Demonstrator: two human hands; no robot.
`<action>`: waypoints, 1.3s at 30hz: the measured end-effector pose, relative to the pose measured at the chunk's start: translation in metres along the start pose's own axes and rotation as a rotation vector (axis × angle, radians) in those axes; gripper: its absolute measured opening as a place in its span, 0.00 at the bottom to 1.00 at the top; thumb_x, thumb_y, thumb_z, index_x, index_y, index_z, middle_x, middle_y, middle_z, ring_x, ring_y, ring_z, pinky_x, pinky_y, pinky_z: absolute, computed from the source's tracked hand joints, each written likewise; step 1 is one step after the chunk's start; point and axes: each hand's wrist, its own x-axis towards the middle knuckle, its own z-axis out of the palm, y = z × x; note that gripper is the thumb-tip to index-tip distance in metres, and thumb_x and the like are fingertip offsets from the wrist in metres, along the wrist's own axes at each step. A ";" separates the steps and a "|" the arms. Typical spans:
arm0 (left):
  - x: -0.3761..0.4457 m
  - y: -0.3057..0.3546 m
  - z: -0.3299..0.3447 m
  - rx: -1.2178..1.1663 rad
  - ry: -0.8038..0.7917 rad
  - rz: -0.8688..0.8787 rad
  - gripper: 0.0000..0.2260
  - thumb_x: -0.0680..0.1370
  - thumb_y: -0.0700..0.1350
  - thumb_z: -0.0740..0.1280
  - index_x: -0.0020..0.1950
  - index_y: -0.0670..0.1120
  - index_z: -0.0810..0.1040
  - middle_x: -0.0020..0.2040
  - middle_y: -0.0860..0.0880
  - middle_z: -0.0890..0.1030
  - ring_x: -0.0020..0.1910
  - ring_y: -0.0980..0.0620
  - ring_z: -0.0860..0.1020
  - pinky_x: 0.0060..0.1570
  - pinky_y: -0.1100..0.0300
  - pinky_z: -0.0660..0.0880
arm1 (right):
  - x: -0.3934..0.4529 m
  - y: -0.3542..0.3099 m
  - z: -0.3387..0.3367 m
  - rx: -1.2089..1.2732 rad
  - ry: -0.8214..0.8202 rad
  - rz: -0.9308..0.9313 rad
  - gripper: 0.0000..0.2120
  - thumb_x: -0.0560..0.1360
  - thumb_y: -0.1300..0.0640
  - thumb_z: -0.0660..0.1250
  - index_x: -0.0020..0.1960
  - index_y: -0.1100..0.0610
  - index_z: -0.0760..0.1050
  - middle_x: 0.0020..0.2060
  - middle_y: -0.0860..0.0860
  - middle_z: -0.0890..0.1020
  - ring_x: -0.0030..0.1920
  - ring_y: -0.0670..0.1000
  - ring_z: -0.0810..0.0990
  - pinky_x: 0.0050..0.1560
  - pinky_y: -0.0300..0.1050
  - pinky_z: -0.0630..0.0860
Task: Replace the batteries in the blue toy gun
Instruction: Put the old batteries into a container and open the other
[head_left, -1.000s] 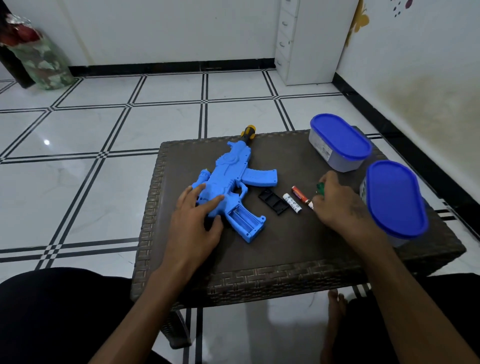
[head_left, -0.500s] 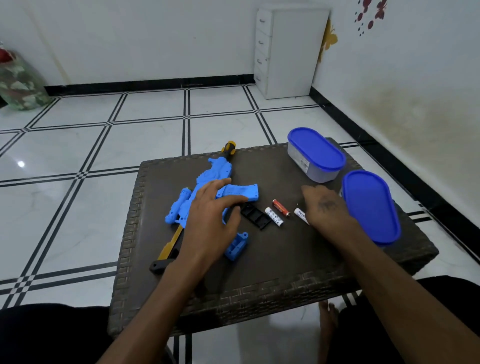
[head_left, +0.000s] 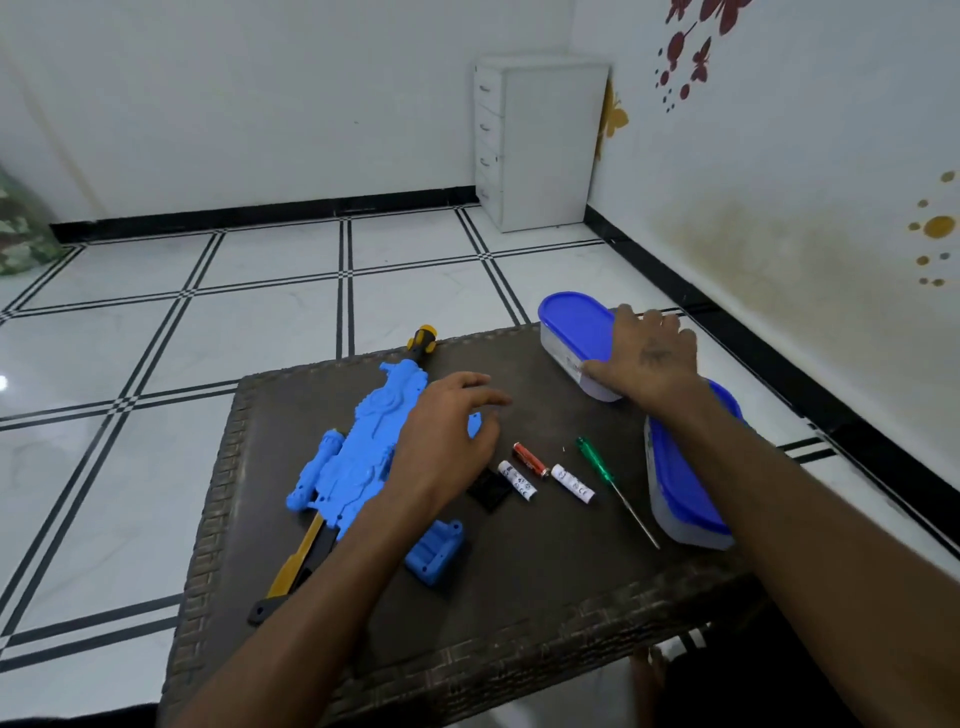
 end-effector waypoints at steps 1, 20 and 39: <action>0.004 0.001 0.001 -0.002 -0.006 0.002 0.13 0.77 0.42 0.64 0.57 0.55 0.82 0.65 0.53 0.75 0.65 0.53 0.72 0.62 0.55 0.71 | 0.007 0.003 0.001 0.030 -0.075 0.015 0.44 0.67 0.34 0.71 0.71 0.60 0.62 0.65 0.59 0.72 0.63 0.60 0.73 0.59 0.54 0.71; 0.124 0.005 0.045 0.112 -0.295 -0.087 0.46 0.72 0.59 0.71 0.79 0.45 0.48 0.79 0.46 0.54 0.77 0.47 0.54 0.73 0.53 0.58 | 0.093 0.043 0.009 0.755 -0.179 0.071 0.16 0.73 0.68 0.57 0.58 0.61 0.77 0.54 0.59 0.80 0.53 0.57 0.79 0.43 0.44 0.73; 0.121 0.054 0.064 0.437 -0.300 -0.064 0.28 0.67 0.70 0.68 0.42 0.44 0.69 0.40 0.47 0.73 0.35 0.51 0.71 0.32 0.58 0.65 | 0.103 0.027 0.004 0.535 -0.336 0.126 0.24 0.68 0.44 0.77 0.40 0.61 0.69 0.34 0.55 0.76 0.34 0.53 0.75 0.33 0.42 0.69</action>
